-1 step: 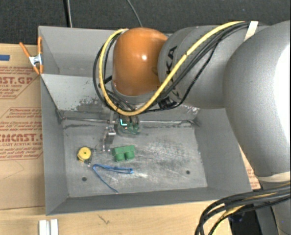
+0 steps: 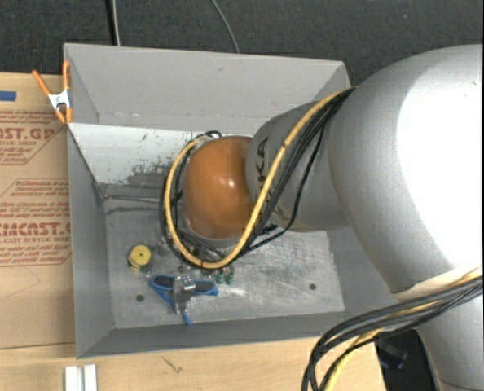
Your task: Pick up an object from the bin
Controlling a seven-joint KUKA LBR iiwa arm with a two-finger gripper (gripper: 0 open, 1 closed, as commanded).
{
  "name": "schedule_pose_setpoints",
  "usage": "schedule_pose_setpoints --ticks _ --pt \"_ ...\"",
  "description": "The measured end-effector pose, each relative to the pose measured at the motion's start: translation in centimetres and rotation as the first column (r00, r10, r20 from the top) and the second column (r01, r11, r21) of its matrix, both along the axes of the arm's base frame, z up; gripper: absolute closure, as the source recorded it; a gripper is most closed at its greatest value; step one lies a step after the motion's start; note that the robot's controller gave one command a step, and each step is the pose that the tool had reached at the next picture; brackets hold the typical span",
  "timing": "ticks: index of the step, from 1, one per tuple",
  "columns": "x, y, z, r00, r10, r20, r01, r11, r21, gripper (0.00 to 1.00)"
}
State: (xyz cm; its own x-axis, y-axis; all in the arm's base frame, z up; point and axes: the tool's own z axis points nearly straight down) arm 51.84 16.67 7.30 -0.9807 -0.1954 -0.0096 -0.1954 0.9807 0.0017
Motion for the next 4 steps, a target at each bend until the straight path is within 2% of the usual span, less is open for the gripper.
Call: schedule_pose_setpoints --ticks 1,2,3,4 --pt "-0.1 0.2 0.2 1.000 0.002 -0.005 -0.002 1.000 0.001 1.00" --pt "-0.1 0.1 -0.1 1.000 0.002 -0.005 -0.002 1.000 0.000 0.00" --pt "0.6 -5.4 1.6 0.996 0.088 -0.007 -0.088 0.996 -0.005 0.00" --pt "0.7 -5.1 1.7 0.996 0.090 -0.003 -0.090 0.996 -0.002 1.00"
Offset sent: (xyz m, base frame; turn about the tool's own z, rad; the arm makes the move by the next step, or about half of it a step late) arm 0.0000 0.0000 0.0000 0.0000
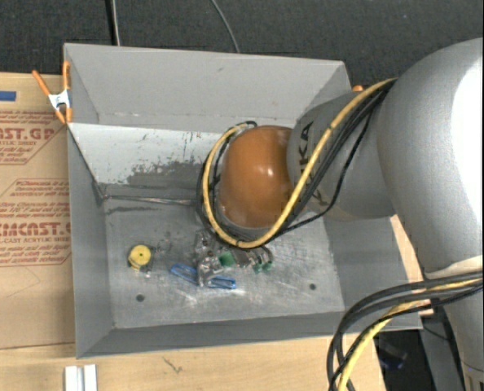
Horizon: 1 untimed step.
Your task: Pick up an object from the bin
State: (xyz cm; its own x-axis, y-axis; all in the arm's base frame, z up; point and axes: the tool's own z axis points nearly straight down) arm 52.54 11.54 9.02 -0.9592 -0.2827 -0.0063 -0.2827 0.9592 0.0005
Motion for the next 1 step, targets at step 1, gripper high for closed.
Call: schedule_pose_setpoints --ticks 1 --pt "1.15 -0.14 16.23 0.994 -0.109 0.005 0.109 0.994 0.002 1.00"
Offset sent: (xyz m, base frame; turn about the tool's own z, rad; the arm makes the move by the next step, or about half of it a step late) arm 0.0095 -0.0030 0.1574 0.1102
